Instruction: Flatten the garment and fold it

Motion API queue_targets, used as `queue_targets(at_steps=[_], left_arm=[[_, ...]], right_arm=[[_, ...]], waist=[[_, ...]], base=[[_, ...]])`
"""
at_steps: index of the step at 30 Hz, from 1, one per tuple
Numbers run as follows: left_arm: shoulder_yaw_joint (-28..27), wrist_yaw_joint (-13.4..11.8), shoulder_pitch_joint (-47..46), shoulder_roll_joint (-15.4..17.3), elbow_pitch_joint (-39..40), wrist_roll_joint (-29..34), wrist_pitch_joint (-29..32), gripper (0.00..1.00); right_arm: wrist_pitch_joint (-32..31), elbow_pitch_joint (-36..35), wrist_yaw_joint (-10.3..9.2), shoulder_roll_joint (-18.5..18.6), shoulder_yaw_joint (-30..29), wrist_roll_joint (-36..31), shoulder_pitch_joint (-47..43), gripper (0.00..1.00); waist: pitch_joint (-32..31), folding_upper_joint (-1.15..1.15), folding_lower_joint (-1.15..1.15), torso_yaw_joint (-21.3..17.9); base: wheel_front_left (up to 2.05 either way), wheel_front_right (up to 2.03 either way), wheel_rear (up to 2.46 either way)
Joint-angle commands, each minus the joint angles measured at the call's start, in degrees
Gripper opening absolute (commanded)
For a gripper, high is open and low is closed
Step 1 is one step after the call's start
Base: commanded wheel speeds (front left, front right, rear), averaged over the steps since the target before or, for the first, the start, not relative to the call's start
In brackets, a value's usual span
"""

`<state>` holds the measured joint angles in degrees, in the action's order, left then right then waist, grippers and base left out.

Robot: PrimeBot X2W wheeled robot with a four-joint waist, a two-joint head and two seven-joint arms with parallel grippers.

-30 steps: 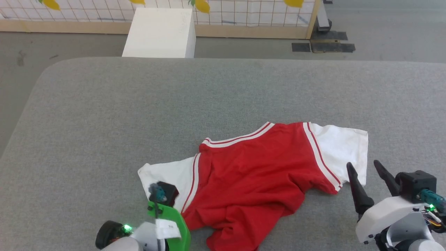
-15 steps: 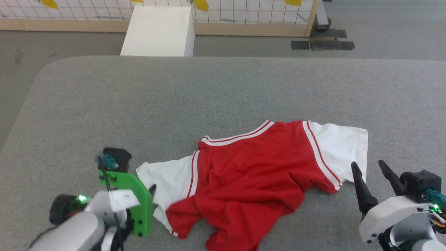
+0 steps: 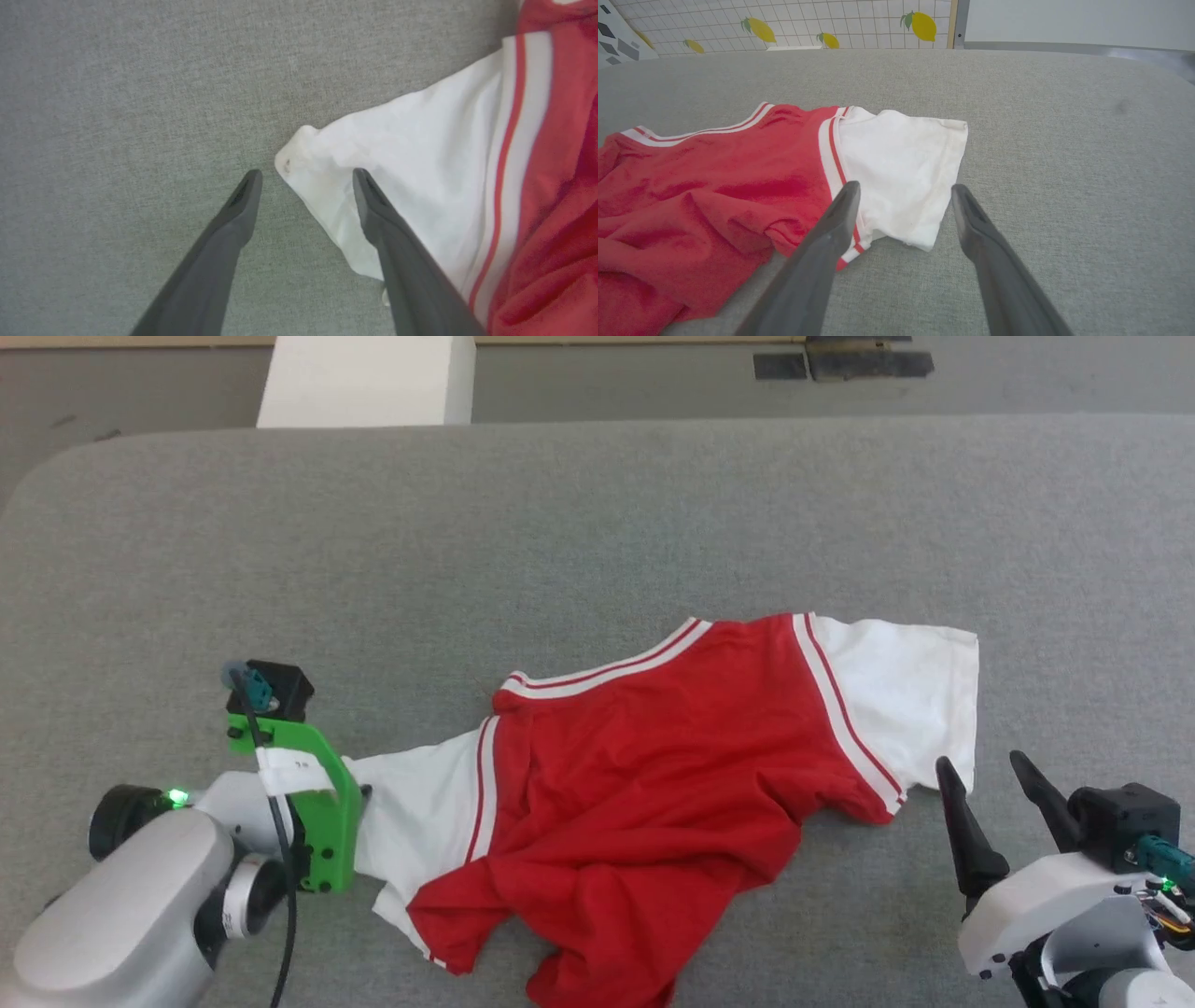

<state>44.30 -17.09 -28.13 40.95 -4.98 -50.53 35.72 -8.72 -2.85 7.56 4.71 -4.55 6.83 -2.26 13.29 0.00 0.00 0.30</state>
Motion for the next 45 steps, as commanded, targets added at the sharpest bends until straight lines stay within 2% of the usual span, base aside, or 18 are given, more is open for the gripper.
queue_targets(at_steps=[1,7,12,13,14,15,18,21,25,29,32,35,39,43,45], left_arm=[[-0.04,0.54,-1.37,-0.50,-1.07,0.01,-0.22,1.00],[0.07,2.20,-3.78,-1.06,-5.47,0.38,-0.37,1.00],[2.25,4.48,-4.34,-1.16,-7.94,-0.09,3.35,1.00],[2.74,4.91,-4.21,-1.16,-8.23,-0.52,4.59,0.95],[3.25,5.39,-4.03,-1.13,-8.47,-1.11,6.10,0.37],[3.47,5.68,-3.91,-1.16,-8.55,-1.64,7.03,0.00],[3.80,6.17,-3.42,-1.30,-8.59,-2.96,8.78,0.00],[3.58,5.95,-3.03,-1.40,-8.46,-2.95,7.81,0.00],[2.26,4.96,-3.09,-1.55,-7.38,-1.06,2.36,0.00],[1.01,3.31,-3.62,-2.16,-5.71,2.10,-4.56,0.00],[0.25,2.00,-3.80,-2.56,-3.76,3.67,-8.07,0.00],[-0.29,0.73,-3.71,-2.80,-0.73,4.79,-10.48,0.00],[-0.31,-0.86,-3.39,-2.96,4.42,6.18,-12.06,0.00],[-0.18,-2.38,-2.96,-2.77,9.30,7.45,-12.84,0.00],[-0.06,-3.02,-2.85,-2.83,11.45,7.91,-12.96,0.00]], right_arm=[[0.45,-0.20,-0.08,0.05,-0.09,-0.65,1.19,1.00],[0.81,-0.18,-0.08,-0.14,-0.39,-0.95,1.58,1.00],[1.19,0.08,-0.08,-0.34,-0.36,-1.17,2.23,1.00],[1.24,0.13,-0.08,-0.38,-0.36,-1.19,2.34,1.00],[1.27,0.19,-0.08,-0.42,-0.39,-1.21,2.46,1.00],[1.29,0.25,-0.08,-0.46,-0.44,-1.23,2.55,1.00],[1.32,0.61,-0.08,-0.54,-0.64,-1.35,2.82,1.00],[1.14,0.84,-0.08,-0.40,-0.98,-1.51,3.02,1.00],[0.62,0.78,-0.08,0.78,-1.45,-1.30,3.41,1.00],[-1.95,0.40,-0.08,4.26,-1.35,-0.05,4.25,1.00],[-7.06,0.64,-0.08,8.04,-0.03,2.23,5.53,1.00],[-14.21,1.15,-0.08,13.43,2.69,5.64,8.36,1.00],[-24.86,3.17,-0.08,19.00,4.17,9.88,13.94,1.00],[-35.68,6.78,-0.08,24.24,6.97,11.35,19.89,1.00],[-38.82,8.49,-0.08,26.30,8.18,12.38,22.88,1.00]], waist=[[1.74,0.00,0.00,-1.14],[3.73,0.00,0.00,-1.63],[4.96,0.00,0.00,-1.89],[5.06,0.00,0.00,-1.91],[5.18,0.00,0.00,-1.91],[5.23,0.00,0.00,-1.89],[4.84,0.00,0.00,-1.72],[3.74,0.00,0.00,-1.39],[1.95,0.00,0.00,-0.60],[0.20,0.00,0.00,1.11],[-0.22,0.00,0.00,2.47],[0.19,0.00,0.00,4.01],[1.64,0.00,0.00,6.08],[3.57,0.00,0.00,7.96],[4.54,0.00,0.00,8.89]], base=[[0.00,0.00,0.00],[0.00,0.00,0.00],[0.00,0.00,0.00],[0.00,0.00,0.00],[0.00,0.00,0.00],[0.00,0.00,0.00],[0.00,0.00,0.00],[0.00,0.00,0.00],[0.00,0.00,0.00],[0.00,0.00,0.00],[0.00,0.00,0.00],[0.00,0.00,0.00],[0.00,0.00,0.00],[0.00,0.00,0.00],[0.00,0.00,0.00]])
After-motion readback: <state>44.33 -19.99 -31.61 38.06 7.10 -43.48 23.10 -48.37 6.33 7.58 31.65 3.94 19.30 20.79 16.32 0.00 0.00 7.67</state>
